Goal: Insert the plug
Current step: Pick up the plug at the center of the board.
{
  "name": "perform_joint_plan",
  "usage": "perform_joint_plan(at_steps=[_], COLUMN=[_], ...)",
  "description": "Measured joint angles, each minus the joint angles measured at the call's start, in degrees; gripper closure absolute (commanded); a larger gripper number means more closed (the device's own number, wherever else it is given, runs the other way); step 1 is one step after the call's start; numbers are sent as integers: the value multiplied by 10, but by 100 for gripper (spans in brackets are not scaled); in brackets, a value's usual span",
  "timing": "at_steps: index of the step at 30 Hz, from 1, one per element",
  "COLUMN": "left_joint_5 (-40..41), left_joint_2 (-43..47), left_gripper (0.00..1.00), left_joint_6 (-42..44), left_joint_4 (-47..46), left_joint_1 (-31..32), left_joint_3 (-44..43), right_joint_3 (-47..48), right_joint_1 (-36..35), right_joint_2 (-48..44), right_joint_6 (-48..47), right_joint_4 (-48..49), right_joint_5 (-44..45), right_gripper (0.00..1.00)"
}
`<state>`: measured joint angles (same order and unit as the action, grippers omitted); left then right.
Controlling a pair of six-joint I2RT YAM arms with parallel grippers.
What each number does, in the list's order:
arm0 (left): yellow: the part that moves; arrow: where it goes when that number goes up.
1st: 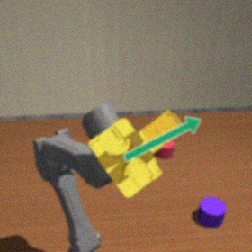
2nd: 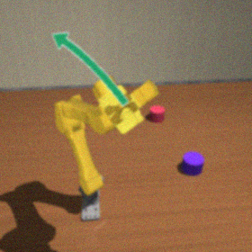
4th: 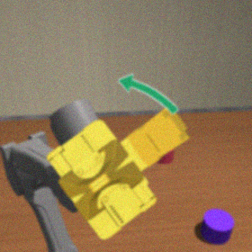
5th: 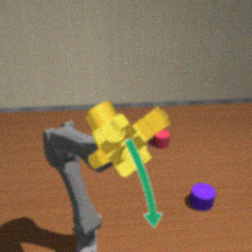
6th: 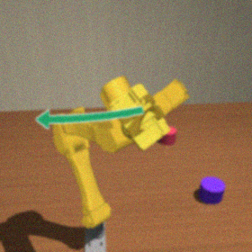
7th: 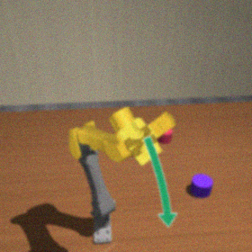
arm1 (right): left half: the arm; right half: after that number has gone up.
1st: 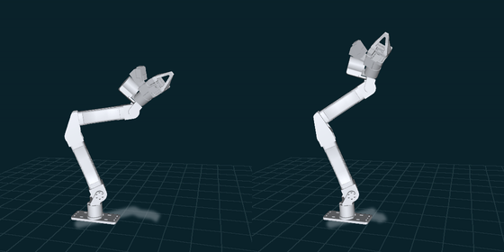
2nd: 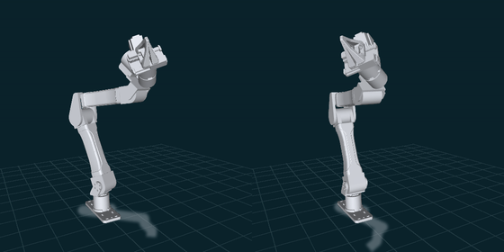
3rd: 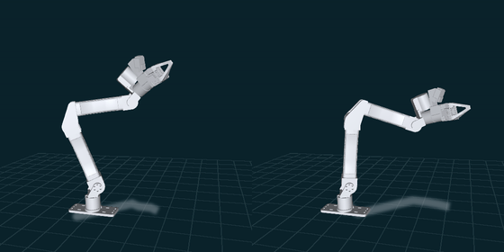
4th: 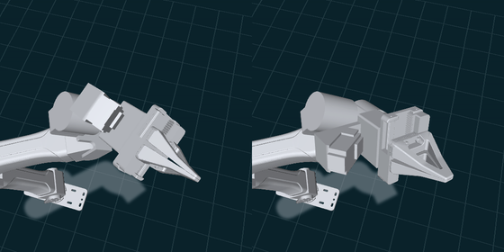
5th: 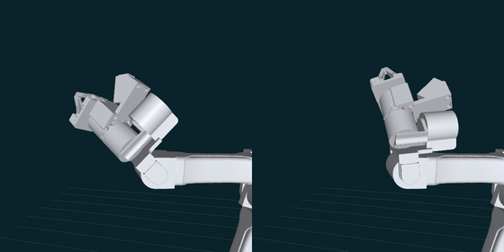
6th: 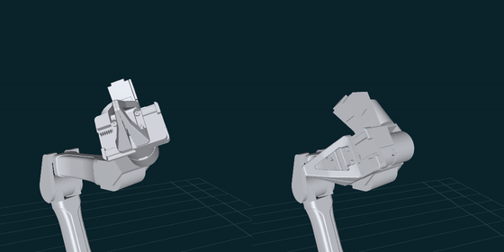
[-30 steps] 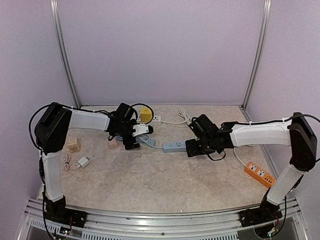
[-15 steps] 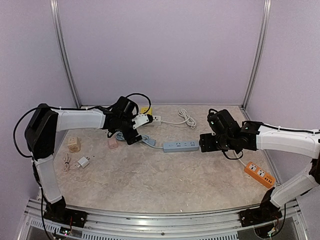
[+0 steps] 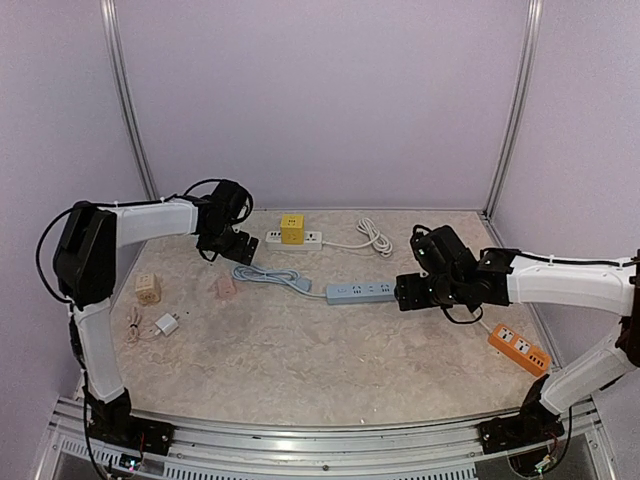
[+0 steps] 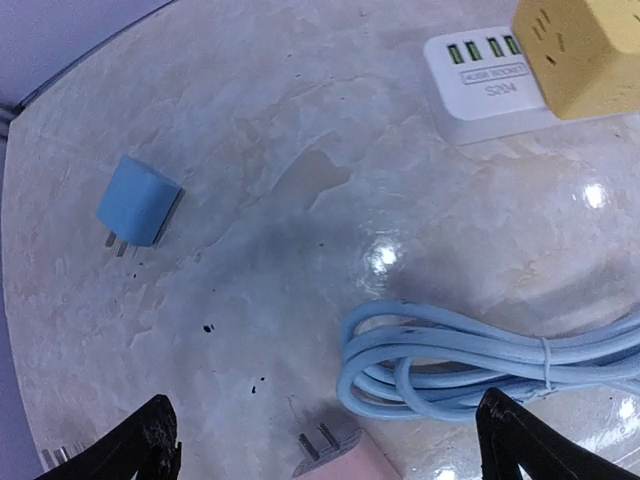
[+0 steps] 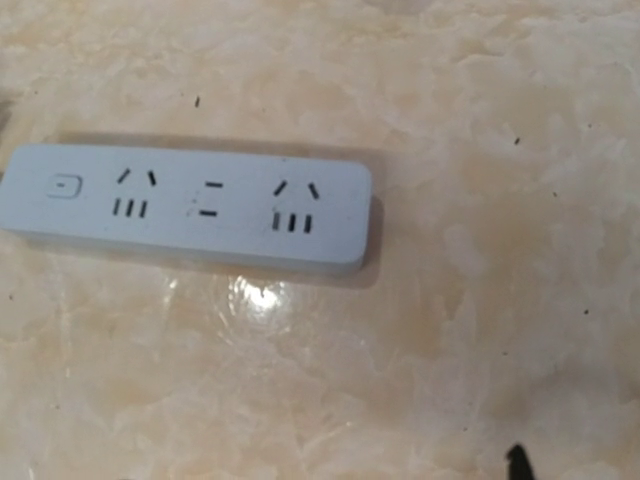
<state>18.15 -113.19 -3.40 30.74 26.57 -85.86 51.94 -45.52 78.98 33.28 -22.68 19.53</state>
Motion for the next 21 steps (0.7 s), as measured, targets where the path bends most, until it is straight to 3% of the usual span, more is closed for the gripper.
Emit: perform_joint_plan(at_steps=[14,21], left_joint_5=[-44,-41], left_joint_2=[141,165], left_gripper=[1,1], left_joint_6=[-245,-286], left_joint_4=[52,64], left_joint_1=[-203,-281], left_joint_3=[33,63], right_joint_3=[-13,-13], right_joint_1=[0,0], right_joint_2=[0,-1], right_joint_6=[-2,-5], right_joint_4=[17,20], right_joint_5=[-11,-17], right_gripper=[24,24])
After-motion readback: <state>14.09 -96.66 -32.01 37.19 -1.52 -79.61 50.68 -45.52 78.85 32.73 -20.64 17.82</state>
